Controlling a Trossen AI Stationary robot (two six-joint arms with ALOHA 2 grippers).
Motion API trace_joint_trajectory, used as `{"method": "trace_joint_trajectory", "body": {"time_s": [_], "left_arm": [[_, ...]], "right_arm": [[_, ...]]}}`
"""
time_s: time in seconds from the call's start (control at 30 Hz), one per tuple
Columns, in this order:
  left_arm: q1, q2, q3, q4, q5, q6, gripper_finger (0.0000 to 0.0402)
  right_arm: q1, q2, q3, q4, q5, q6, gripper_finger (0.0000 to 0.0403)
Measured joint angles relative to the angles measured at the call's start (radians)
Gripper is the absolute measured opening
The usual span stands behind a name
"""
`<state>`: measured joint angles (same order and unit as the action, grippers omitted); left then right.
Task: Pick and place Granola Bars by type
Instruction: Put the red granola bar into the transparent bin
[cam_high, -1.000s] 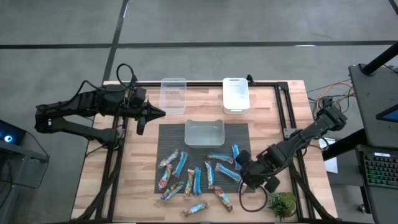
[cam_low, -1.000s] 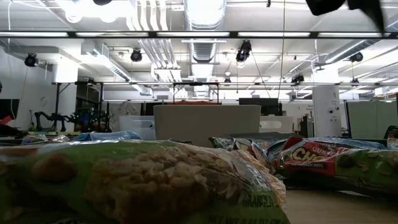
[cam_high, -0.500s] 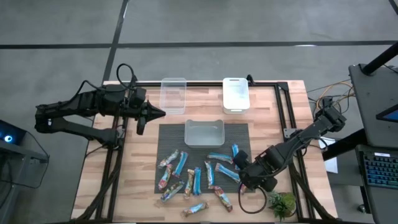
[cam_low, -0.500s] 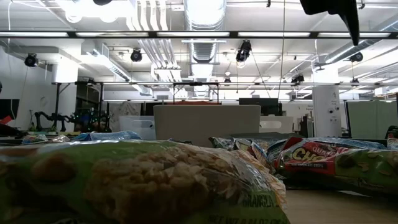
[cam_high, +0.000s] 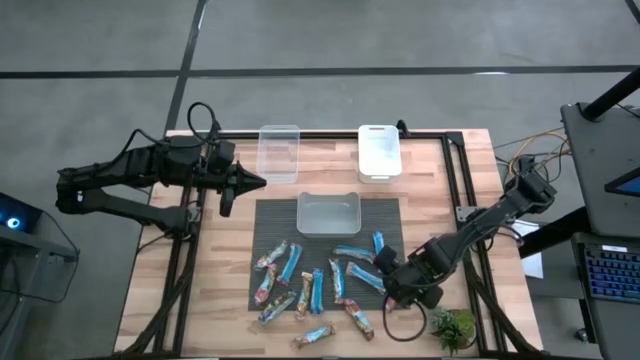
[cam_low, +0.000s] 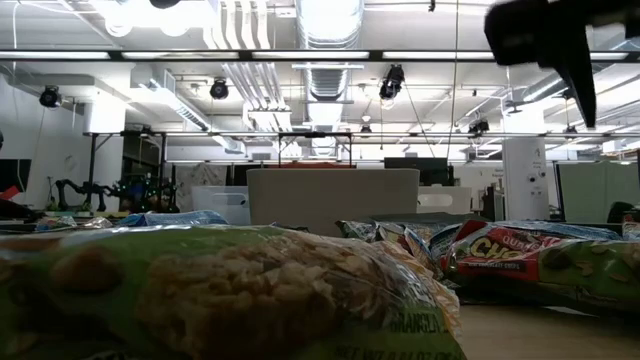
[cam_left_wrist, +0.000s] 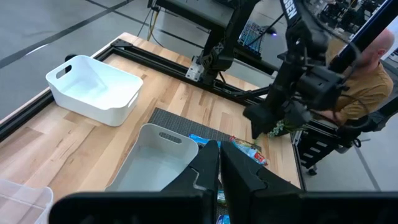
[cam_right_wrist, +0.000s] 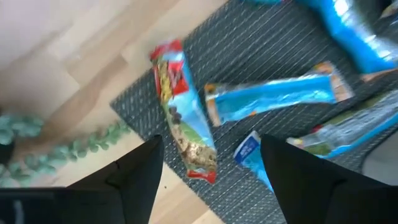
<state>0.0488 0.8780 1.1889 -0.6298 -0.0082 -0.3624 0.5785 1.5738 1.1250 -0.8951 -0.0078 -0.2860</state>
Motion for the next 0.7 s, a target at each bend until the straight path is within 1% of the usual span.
{"method": "trace_joint_trajectory", "body": {"time_s": [0.23, 0.37, 0.5, 0.7], "left_arm": [[0.000, 0.000, 0.000, 0.000, 0.000, 0.000, 0.0000], [0.000, 0.000, 0.000, 0.000, 0.000, 0.000, 0.0000], [0.000, 0.000, 0.000, 0.000, 0.000, 0.000, 0.0000], [0.000, 0.000, 0.000, 0.000, 0.000, 0.000, 0.0000]], "right_arm": [[0.000, 0.000, -0.134, 0.096, 0.000, -0.079, 0.0256], [0.000, 0.000, -0.185, 0.120, 0.000, -0.084, 0.0252], [0.000, 0.000, -0.206, 0.125, 0.000, -0.084, 0.0251], [-0.001, 0.000, -0.198, 0.141, 0.000, -0.088, 0.0249]]}}
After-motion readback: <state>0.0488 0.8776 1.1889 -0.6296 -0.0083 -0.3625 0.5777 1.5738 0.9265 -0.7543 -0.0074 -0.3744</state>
